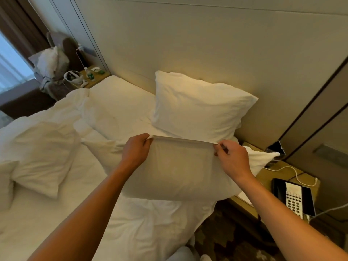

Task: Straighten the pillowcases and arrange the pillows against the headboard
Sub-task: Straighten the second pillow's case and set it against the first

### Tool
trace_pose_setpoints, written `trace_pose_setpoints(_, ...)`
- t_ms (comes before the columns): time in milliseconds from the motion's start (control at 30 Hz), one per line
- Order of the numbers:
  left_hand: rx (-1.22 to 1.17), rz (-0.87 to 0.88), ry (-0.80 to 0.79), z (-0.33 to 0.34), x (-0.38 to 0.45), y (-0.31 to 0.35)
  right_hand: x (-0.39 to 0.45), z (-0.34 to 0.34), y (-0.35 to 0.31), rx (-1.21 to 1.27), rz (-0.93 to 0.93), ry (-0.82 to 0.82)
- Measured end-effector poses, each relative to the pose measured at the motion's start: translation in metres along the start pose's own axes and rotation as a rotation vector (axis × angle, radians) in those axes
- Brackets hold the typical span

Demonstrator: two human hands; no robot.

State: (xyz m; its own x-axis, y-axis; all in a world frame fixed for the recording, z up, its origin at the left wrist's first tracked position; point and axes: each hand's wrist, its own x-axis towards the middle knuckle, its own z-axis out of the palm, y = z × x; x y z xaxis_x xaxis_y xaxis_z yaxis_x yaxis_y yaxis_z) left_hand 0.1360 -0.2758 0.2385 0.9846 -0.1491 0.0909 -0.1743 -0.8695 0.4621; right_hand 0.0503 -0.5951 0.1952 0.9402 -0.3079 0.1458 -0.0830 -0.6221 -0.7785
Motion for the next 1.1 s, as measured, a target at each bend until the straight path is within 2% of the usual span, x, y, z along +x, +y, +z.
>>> trace_pose_setpoints(333,-0.012,0.004,0.014,0.004,0.078,-0.066,0.067,0.055,-0.031,-0.077,0.013,-0.003)
trace_pose_setpoints(567,-0.039,-0.053,-0.212,0.068,0.085,-0.126,0.057,0.118,0.014,-0.159,0.144,-0.209)
trace_pose_setpoints(900,-0.061,-0.070,-0.224,0.083,0.113,-0.149,0.086,0.147,0.027,-0.238,0.144,-0.208)
trace_pose_setpoints(1100,-0.053,-0.123,-0.273,0.080,0.124,-0.160,0.109,0.152,0.034,-0.302,0.082,-0.174)
